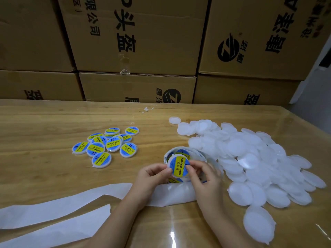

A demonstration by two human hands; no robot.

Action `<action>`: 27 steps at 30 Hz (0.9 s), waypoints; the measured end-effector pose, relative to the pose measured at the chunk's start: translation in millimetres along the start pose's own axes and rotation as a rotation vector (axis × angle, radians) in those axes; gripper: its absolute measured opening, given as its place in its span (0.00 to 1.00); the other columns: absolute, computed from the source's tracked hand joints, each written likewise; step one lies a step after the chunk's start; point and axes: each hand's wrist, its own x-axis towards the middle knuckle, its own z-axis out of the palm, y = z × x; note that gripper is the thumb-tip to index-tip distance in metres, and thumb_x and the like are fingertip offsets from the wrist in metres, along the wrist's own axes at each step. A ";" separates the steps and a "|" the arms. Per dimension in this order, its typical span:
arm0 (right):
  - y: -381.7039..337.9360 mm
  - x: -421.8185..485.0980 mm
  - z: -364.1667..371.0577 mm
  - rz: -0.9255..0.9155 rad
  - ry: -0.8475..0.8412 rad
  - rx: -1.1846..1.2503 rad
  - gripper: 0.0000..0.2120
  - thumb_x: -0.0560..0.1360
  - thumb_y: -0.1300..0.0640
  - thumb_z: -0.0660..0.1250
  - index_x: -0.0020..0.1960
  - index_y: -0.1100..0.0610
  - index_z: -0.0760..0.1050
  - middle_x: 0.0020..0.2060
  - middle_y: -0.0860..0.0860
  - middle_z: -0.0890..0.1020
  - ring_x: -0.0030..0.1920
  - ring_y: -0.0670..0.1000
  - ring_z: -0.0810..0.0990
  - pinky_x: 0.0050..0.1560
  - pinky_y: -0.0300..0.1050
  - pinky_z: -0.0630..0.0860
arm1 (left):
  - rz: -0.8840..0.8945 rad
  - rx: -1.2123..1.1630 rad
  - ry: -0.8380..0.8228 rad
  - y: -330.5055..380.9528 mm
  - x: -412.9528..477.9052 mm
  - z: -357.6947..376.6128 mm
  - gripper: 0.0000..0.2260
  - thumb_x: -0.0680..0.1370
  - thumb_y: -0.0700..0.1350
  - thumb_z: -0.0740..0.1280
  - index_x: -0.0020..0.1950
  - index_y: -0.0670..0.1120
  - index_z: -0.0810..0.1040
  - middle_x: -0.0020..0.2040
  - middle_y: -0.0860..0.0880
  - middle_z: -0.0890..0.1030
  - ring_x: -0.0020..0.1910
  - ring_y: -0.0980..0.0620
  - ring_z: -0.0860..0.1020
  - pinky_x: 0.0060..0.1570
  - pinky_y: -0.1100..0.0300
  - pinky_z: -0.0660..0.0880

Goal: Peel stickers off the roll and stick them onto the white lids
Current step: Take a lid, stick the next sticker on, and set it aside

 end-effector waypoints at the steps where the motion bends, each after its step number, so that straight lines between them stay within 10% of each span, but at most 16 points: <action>1: 0.4 -0.1 -0.3 -0.009 0.001 -0.003 0.11 0.71 0.56 0.73 0.44 0.40 0.76 0.33 0.43 0.79 0.38 0.48 0.77 0.47 0.51 0.74 | -0.001 -0.003 0.004 -0.2 0.0 0.0 0.12 0.67 0.51 0.72 0.45 0.46 0.85 0.41 0.44 0.85 0.41 0.53 0.82 0.43 0.63 0.77; 7: -0.1 0.5 -0.3 -0.018 -0.001 -0.049 0.04 0.70 0.52 0.70 0.43 0.45 0.79 0.31 0.44 0.78 0.39 0.40 0.74 0.50 0.35 0.66 | 0.008 -0.003 0.019 -0.5 0.0 0.0 0.12 0.67 0.50 0.72 0.43 0.44 0.85 0.40 0.44 0.85 0.38 0.55 0.81 0.41 0.65 0.76; 27: -7.5 -0.2 -0.1 -0.098 0.035 -0.239 0.04 0.68 0.60 0.74 0.41 0.57 0.81 0.29 0.45 0.79 0.36 0.45 0.74 0.48 0.41 0.64 | 0.056 -0.006 0.035 -0.7 -1.8 4.1 0.07 0.67 0.47 0.73 0.40 0.45 0.85 0.39 0.43 0.85 0.39 0.52 0.83 0.40 0.65 0.76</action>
